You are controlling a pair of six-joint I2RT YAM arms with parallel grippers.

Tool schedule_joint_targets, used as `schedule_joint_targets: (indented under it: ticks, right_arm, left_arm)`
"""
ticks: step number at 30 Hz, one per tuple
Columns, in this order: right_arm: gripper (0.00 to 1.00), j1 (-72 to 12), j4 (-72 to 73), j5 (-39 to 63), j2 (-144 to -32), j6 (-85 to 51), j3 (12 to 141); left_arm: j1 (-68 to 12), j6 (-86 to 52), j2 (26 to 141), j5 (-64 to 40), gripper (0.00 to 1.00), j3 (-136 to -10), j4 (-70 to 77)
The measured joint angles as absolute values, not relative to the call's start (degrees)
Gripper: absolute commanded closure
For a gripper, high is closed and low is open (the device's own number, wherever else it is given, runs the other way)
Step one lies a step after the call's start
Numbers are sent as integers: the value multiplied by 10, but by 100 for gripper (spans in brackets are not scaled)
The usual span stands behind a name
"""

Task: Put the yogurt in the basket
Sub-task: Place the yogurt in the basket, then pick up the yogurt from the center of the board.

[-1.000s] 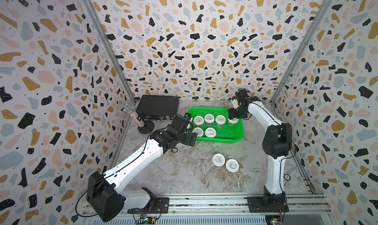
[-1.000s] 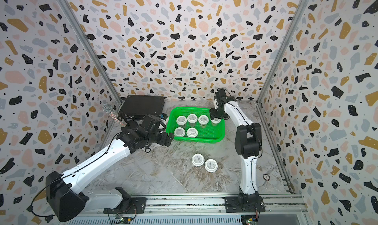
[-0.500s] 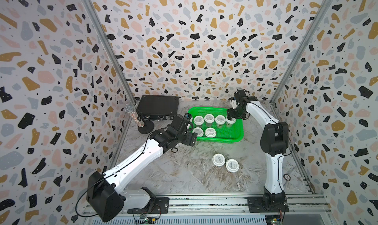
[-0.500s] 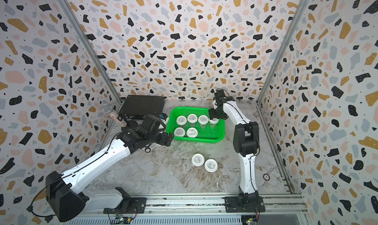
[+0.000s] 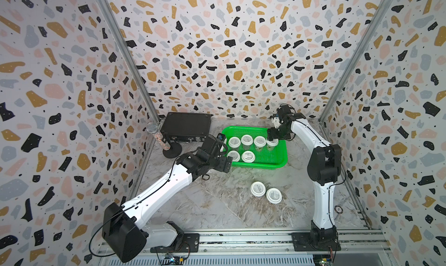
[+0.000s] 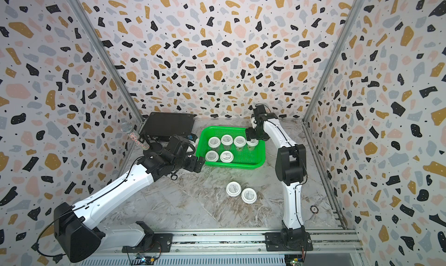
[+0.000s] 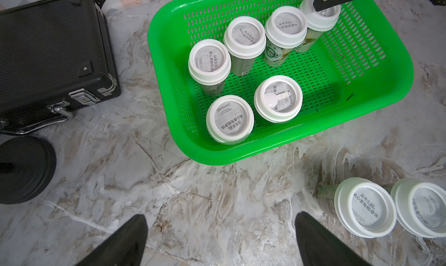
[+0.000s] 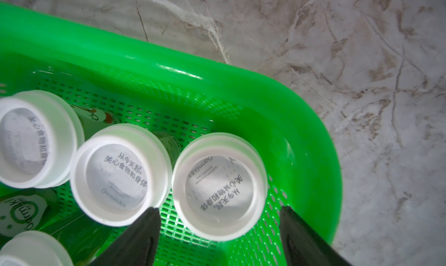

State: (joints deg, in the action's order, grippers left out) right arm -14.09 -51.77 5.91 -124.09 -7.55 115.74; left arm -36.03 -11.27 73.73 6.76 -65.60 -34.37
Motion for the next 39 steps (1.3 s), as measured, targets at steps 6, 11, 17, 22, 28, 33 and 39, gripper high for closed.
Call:
schedule_joint_targets:
  ticks: [6,11,17,22,28,33,39]
  right_arm:
    - [15,-141,-502,80,-1125,-62,1093]
    - [15,-141,-465,93,-985,-53,995]
    - [14,-136,-420,95,-855,-51,853]
    - [14,-114,-399,95,-794,-61,770]
    - [14,-91,-388,93,-726,-82,695]
    - [14,-91,-388,92,-684,-90,670]
    - [14,-91,-388,93,-670,-96,666]
  left_arm:
    - [-360,-113,737,66,2,-656,-344]
    - [-361,-109,736,50,2,-656,-345]
    - [-412,-93,731,20,4,-656,-347]
    - [-507,-90,753,11,6,-659,-345]
    - [-572,-92,837,9,10,-689,-342]
    - [-594,-90,897,8,9,-713,-338]
    - [-599,-88,943,-4,9,-722,-333]
